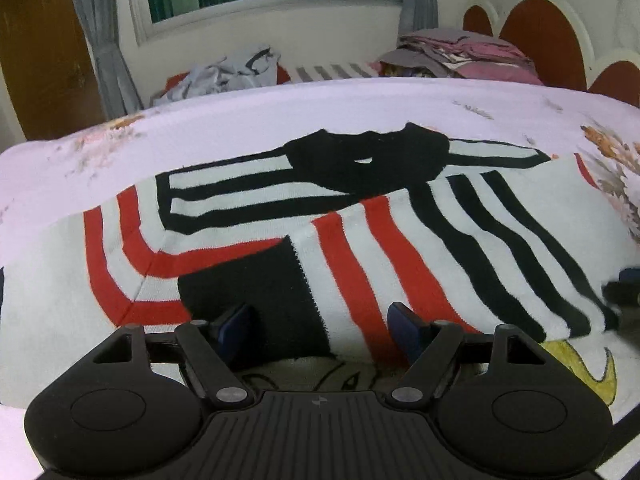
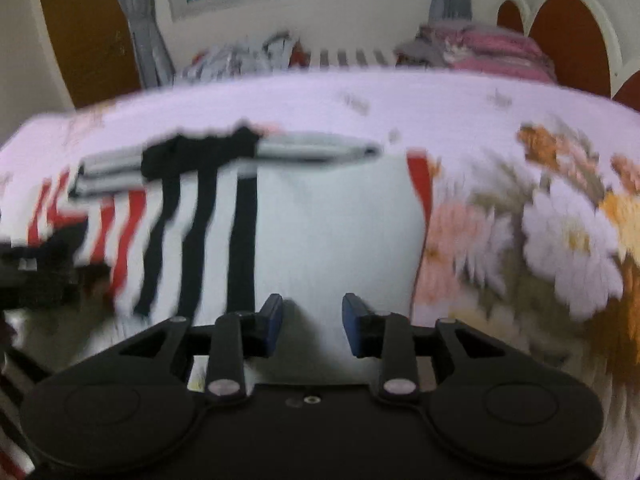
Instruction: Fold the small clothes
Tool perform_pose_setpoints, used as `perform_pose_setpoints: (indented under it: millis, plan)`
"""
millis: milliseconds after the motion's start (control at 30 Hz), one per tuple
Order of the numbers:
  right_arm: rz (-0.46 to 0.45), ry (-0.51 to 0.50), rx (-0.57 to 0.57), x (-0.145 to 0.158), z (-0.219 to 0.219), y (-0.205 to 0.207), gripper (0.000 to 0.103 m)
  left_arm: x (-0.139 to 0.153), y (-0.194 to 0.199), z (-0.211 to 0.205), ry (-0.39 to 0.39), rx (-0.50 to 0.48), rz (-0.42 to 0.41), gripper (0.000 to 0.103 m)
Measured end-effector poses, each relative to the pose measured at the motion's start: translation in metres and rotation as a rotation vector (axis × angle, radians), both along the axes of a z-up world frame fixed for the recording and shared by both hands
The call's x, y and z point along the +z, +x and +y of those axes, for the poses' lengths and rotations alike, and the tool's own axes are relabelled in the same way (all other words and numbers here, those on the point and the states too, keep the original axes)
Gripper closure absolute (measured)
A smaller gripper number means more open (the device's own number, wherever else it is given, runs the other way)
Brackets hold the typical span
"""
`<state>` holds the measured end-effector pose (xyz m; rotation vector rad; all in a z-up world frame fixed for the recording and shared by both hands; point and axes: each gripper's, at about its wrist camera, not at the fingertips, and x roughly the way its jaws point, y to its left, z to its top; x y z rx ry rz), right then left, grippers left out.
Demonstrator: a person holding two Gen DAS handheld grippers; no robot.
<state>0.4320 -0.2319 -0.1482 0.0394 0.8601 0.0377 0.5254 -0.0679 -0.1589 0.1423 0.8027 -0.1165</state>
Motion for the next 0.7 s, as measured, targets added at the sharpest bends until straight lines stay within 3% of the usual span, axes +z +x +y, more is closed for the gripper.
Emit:
perform_pose_setpoints:
  millis: [233,400,500,567,700]
  plan:
    - [-0.013,0.032,-0.004,0.020,-0.009,0.004,0.070,0.021,-0.018,0.000,0.034,0.036,-0.010,0.028]
    - [-0.017,0.056,-0.007,0.027,-0.011,0.000,0.069,0.031,-0.039,0.028,0.027,0.097,-0.015,0.027]
    - [-0.032,0.059,-0.027,0.035,-0.007,-0.006,0.064,0.034,-0.049,0.064,0.004,0.184,-0.038,0.012]
    - [-0.043,0.076,-0.051,0.042,-0.005,-0.010,0.058,0.037,-0.057,0.103,-0.062,0.260,-0.055,0.012]
    - [-0.063,0.062,-0.101,0.052,0.004,-0.015,0.058,0.035,-0.080,0.197,-0.188,0.436,-0.078,0.012]
